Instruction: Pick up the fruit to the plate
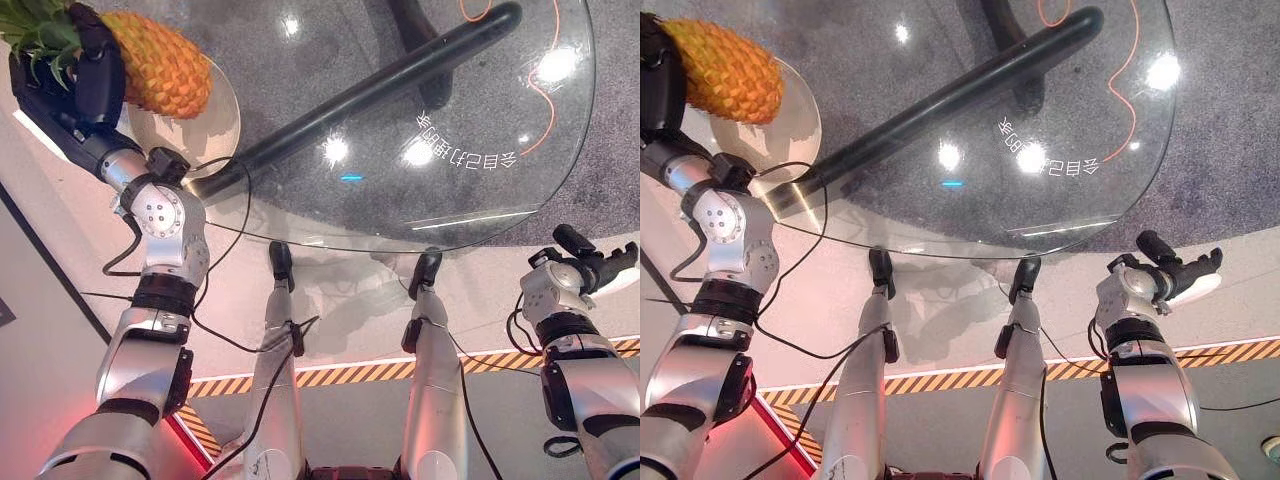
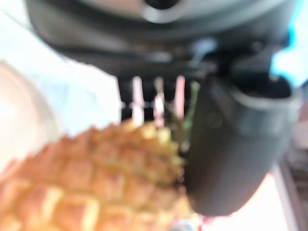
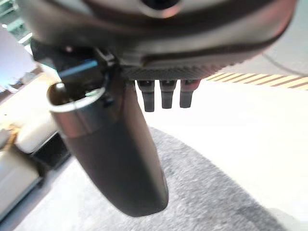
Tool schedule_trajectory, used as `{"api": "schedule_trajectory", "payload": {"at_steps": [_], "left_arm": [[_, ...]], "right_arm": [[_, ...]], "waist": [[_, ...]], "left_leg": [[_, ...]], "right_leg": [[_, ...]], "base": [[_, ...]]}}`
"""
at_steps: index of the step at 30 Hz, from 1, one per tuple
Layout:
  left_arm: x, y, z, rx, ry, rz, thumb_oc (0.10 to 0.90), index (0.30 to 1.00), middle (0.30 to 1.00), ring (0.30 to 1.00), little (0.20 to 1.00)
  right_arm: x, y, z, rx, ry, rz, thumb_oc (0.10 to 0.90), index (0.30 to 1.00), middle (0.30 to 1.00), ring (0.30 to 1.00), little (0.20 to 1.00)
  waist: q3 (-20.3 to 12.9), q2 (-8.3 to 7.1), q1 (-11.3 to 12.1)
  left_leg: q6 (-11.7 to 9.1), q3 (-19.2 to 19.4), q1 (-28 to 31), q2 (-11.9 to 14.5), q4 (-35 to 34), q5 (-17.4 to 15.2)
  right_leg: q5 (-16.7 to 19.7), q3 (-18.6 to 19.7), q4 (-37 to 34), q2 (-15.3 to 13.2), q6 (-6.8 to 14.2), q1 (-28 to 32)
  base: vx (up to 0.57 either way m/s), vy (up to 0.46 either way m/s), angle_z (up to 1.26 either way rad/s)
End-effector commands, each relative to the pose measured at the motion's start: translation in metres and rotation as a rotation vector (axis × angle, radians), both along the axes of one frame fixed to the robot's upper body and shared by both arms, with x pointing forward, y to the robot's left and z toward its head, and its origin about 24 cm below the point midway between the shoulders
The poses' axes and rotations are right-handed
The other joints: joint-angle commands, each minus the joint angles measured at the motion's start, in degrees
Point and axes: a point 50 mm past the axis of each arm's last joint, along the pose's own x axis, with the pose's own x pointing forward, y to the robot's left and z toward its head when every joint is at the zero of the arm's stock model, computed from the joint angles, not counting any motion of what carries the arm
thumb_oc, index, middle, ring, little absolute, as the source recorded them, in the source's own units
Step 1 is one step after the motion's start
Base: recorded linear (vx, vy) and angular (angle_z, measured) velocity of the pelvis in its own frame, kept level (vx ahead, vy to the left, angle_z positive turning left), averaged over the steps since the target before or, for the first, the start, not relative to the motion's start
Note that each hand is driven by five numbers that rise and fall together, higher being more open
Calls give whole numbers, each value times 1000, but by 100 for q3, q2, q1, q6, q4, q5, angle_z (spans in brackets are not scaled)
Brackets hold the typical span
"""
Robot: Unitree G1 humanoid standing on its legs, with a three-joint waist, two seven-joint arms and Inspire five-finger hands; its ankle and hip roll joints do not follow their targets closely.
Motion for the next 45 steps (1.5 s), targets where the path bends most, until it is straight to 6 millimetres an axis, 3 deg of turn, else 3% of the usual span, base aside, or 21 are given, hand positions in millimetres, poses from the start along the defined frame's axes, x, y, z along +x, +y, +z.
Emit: {"api": "schedule_trajectory", "payload": {"at_steps": [1,15,45], "left_arm": [[-27,17,73,87,-313,141,100,300,300,300,200],[-28,32,68,30,-269,380,100,300,300,300,200],[-22,47,71,69,-170,495,100,300,300,300,200]], "right_arm": [[-25,-43,15,-107,34,-115,800,900,900,900,900],[-22,-40,11,-183,90,-42,800,900,900,900,900],[-6,-25,23,-235,41,27,800,900,900,900,900]], "waist": [[-145,-161,180],[-145,-183,92],[-145,-293,-51]], "left_leg": [[-114,-65,34,142,288,-391],[-113,-58,-22,142,429,-532],[-108,-50,-246,173,515,-552]], "right_leg": [[151,-294,-162,-45,104,100],[7,-224,-73,2,66,26],[-28,-105,-58,127,-3,-190]], "base": [[0,0,0],[0,8,0],[0,0,0]]}}
